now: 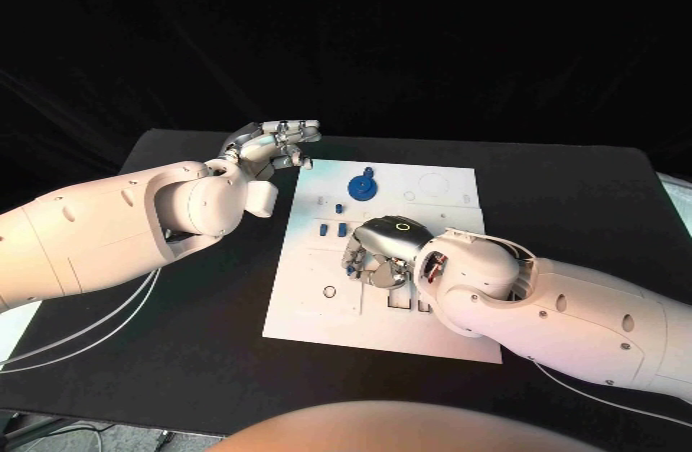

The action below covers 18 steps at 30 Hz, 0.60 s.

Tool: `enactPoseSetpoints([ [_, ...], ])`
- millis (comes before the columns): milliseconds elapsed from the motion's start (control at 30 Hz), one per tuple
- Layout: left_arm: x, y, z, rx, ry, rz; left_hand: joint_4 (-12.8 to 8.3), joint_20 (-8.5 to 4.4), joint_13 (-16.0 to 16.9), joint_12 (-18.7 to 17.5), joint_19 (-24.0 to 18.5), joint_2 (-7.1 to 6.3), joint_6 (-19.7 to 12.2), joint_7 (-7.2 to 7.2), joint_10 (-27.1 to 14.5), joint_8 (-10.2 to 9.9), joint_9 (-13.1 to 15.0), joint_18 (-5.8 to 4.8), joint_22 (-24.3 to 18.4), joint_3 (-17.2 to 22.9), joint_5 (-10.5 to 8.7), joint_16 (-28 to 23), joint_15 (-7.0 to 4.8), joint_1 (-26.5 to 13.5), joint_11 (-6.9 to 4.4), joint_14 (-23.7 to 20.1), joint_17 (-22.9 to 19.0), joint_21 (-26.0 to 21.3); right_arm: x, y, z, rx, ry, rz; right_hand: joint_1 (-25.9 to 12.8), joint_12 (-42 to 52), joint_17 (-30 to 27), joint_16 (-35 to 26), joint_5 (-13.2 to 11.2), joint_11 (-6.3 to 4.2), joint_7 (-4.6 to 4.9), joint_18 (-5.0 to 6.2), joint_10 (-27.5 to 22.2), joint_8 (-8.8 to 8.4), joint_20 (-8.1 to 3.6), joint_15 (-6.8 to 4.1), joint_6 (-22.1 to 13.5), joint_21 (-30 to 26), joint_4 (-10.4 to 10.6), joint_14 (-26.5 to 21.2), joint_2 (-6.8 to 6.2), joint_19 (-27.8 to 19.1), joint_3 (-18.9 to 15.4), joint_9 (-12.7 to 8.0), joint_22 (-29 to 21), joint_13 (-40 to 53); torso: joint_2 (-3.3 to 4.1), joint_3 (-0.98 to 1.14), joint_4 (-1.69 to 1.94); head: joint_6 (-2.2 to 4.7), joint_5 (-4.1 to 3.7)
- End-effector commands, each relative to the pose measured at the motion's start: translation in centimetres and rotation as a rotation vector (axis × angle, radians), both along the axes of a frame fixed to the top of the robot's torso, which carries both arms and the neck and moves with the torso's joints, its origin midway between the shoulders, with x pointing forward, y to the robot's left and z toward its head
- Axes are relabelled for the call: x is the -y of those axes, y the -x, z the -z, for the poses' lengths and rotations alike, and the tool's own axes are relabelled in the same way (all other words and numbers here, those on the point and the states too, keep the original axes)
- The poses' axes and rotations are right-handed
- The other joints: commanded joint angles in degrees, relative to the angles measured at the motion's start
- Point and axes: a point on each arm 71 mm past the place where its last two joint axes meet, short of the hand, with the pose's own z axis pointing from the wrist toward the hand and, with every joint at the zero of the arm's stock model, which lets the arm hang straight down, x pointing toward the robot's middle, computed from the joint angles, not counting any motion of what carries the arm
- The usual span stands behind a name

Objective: Assemble the parts on the task board

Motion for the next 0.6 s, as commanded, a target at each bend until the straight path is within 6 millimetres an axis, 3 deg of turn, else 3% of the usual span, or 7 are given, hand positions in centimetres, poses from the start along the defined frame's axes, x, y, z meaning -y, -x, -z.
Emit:
enactPoseSetpoints([
  [33, 0.3, 0.1, -0.1, 0.006, 0.009, 0.022, -0.4, -0.43, 0.0, 0.4, 0.1, -0.11, -0.2, 0.27, -0.6, 0.3, -0.1, 0.61, -0.1, 0.0, -0.10, 0.4, -0.17, 0.5, 0.06, -0.3, -0.1, -0.3, 0.2, 0.0, 0.6, 0.005, 0.060, 0.012, -1.3, -0.3, 0.0, 0.2, 0.0, 0.41, 0.01, 0.48, -2.1, -0.53, 0.57, 0.47, -2.6, -0.5, 0.1, 2.5, -0.58, -0.3, -0.7, -0.9, -0.7, -0.1, -0.03, -0.02, -0.02, -0.09, -0.03],
  [133, 0.3, 0.1, -0.1, 0.005, 0.009, 0.023, -0.4, -0.43, 0.0, 0.4, 0.1, -0.11, -0.2, 0.28, -0.6, 0.3, -0.1, 0.61, -0.1, 0.0, -0.10, 0.4, -0.16, 0.5, 0.07, -0.3, -0.1, -0.3, 0.2, -0.1, 0.5, 0.013, 0.049, 0.021, -2.4, -0.2, -0.6, -0.4, 0.1, 0.88, -0.58, 0.87, -4.4, -0.49, 1.09, 0.74, -6.0, -2.0, 0.1, 2.1, -1.55, -1.2, -1.6, -1.8, -2.8, -0.1, -0.07, -0.01, -0.02, -0.07, -0.05],
  [267, 0.3, 0.1, -0.1, 0.004, 0.009, 0.025, -0.4, -0.42, 0.0, 0.4, 0.1, -0.12, -0.3, 0.31, -0.7, 0.2, -0.1, 0.60, -0.1, -0.1, -0.11, 0.4, -0.14, 0.5, 0.11, -0.4, -0.1, -0.3, 0.4, -0.1, 0.2, 0.038, 0.017, 0.039, -2.8, 0.2, -2.3, -2.0, 0.1, 1.48, -0.39, 1.65, -7.9, -0.39, 1.67, 1.26, -8.9, -4.9, -0.5, 1.2, -2.02, -2.9, -2.7, -1.9, -6.7, 0.0, -0.06, 0.00, 0.01, 0.01, -0.10],
  [600, 0.2, 0.0, 0.0, 0.000, 0.007, 0.023, -0.4, -0.40, -0.1, 0.4, 0.1, -0.10, -0.4, 0.35, -0.8, 0.2, -0.1, 0.59, -0.1, -0.1, -0.11, 0.4, -0.10, 0.4, 0.16, -0.4, -0.2, -0.4, 1.9, 0.7, -1.7, 0.099, -0.097, 0.059, -2.4, 1.9, -2.3, -1.8, 0.7, 1.34, 0.28, 1.70, -8.0, 0.09, 1.76, 1.17, -7.8, -5.0, -1.2, 1.3, -1.58, -2.7, -2.9, -1.6, -6.8, 0.2, -0.14, -0.01, -0.17, 0.57, -0.47],
])
